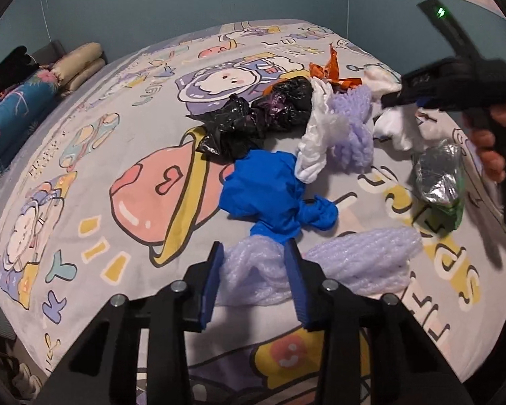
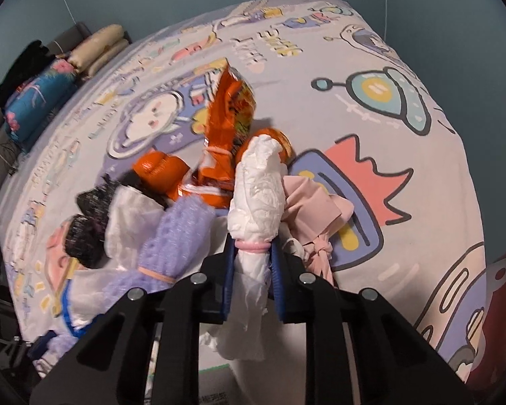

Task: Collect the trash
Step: 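Carry the lavender mesh sleeve and white tissue bundle over the yellow-rimmed bin with both tools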

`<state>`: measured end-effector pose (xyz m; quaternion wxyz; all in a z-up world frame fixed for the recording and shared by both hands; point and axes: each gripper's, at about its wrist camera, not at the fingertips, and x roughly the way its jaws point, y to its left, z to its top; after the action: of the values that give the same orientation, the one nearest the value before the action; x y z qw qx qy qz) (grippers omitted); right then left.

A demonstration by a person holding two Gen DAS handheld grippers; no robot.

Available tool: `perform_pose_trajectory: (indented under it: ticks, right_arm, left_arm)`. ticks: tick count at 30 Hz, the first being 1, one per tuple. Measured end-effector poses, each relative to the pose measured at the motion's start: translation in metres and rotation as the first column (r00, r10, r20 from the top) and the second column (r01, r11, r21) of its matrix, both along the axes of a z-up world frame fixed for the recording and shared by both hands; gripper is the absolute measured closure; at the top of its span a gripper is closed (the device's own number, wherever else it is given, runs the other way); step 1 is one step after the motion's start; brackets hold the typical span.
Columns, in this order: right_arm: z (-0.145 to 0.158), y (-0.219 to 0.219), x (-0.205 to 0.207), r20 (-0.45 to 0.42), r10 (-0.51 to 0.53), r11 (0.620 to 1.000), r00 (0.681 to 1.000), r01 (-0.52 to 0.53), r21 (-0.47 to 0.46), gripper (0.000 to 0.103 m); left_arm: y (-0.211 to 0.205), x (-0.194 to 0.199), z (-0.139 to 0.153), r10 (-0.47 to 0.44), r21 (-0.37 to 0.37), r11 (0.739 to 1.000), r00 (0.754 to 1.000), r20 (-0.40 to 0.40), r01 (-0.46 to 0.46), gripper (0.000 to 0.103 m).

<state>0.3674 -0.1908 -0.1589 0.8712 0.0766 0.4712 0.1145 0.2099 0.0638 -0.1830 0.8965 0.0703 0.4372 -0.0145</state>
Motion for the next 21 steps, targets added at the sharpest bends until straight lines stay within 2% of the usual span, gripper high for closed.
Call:
perform_pose_trajectory:
  ticks: [3, 6, 13, 21]
  right_arm:
    - [0.016, -0.007, -0.004, 0.022, 0.005, 0.998, 1.0, -0.007, 0.058, 0.085]
    - [0.028, -0.013, -0.01, 0.046, -0.002, 0.996, 0.999, -0.002, 0.089, 0.085]
    - [0.051, -0.026, -0.023, 0.088, -0.018, 0.989, 0.996, 0.005, 0.149, 0.085]
    - [0.075, -0.035, -0.042, 0.147, -0.002, 0.978, 0.989, -0.029, 0.208, 0.085]
  left_arm:
    - [-0.002, -0.004, 0.003, 0.0, 0.01, 1.0, 1.0, 0.015, 0.0, 0.072]
    - [0.0, -0.006, 0.006, 0.006, -0.013, 1.0, 1.0, 0.016, -0.006, 0.074]
    - [0.018, -0.025, 0.026, 0.045, -0.133, 0.99, 0.998, 0.034, -0.04, 0.076]
    - [0.042, -0.044, 0.054, 0.1, -0.274, 0.959, 0.993, 0.07, -0.077, 0.077]
